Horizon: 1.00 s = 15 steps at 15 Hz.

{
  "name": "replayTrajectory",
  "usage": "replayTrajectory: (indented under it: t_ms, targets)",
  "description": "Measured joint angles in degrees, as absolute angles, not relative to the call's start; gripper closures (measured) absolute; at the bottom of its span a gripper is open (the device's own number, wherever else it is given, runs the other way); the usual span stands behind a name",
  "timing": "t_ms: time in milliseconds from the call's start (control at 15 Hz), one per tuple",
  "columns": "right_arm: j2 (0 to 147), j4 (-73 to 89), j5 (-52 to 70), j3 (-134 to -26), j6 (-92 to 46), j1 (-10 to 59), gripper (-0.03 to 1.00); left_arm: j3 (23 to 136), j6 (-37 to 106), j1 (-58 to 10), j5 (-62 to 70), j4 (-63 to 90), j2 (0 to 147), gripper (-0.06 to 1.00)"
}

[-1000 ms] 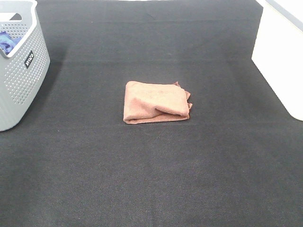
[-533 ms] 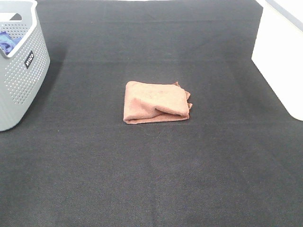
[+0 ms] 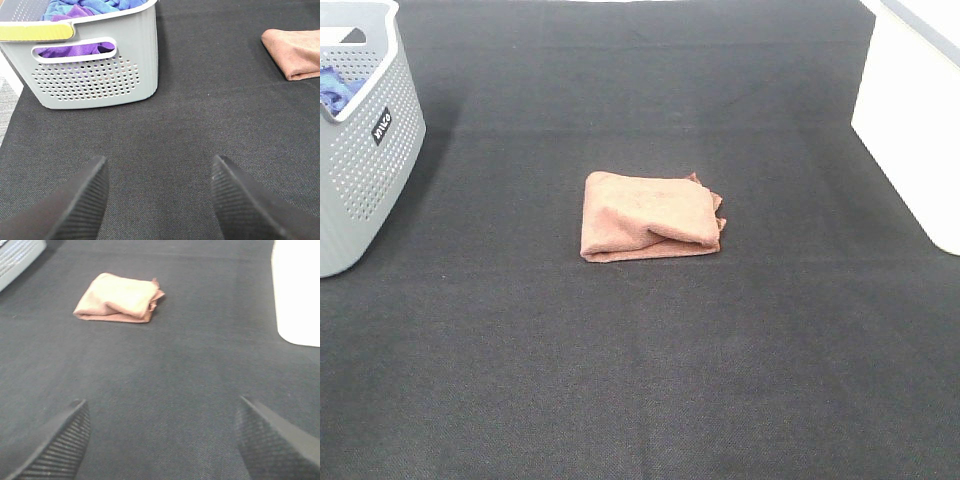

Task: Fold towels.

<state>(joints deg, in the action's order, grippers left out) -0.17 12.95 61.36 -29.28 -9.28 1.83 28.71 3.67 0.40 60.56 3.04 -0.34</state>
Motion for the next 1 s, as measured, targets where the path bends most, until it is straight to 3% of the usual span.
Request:
replayTrajectory:
  t_ms: [1000]
  targets:
    - [-0.17, 4.58, 61.25, -29.28, -4.76, 1.43, 0.22, 28.71, 3.67, 0.40, 60.56, 3.09, -0.34, 0.36]
